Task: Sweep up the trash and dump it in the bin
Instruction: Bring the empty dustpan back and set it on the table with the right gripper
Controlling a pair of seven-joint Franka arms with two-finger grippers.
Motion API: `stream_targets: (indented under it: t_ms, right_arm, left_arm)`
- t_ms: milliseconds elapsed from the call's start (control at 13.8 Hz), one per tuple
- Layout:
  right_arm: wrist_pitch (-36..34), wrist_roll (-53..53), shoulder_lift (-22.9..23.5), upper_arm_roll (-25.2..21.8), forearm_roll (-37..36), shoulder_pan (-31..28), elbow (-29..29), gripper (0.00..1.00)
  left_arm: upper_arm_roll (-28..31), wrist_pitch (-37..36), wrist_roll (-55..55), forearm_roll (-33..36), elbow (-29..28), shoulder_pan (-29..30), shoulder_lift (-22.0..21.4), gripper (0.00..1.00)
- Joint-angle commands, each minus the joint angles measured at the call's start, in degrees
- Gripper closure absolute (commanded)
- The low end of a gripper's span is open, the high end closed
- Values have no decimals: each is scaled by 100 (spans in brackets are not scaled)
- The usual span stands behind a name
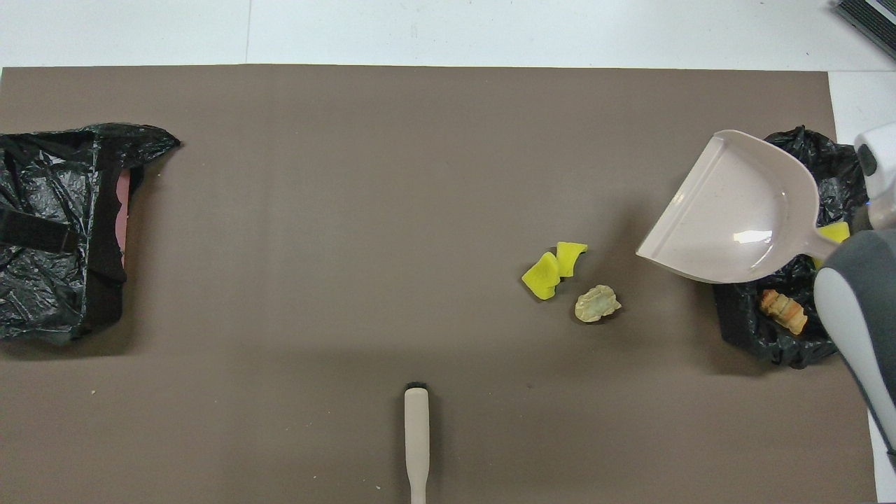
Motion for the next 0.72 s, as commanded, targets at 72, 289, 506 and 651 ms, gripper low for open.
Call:
stream_targets:
  t_ms: [72, 289, 506, 651]
  right_arm:
    - [-118, 1924, -114, 145, 677, 493, -200, 100]
    - [22, 3840, 157, 145, 1178, 1143, -157, 100]
    - [453, 5519, 561, 145, 1732, 1766, -52, 100]
    - [856, 6549, 764, 145, 1847, 2206, -16, 100]
  left_arm:
    - [-69, -57, 39, 99, -50, 142, -74, 0]
    - [-69, -57, 39, 99, -50, 142, -74, 0]
    - [-69, -57, 30, 107, -50, 142, -74, 0]
    - [-69, -57, 39, 99, -50, 142, -74, 0]
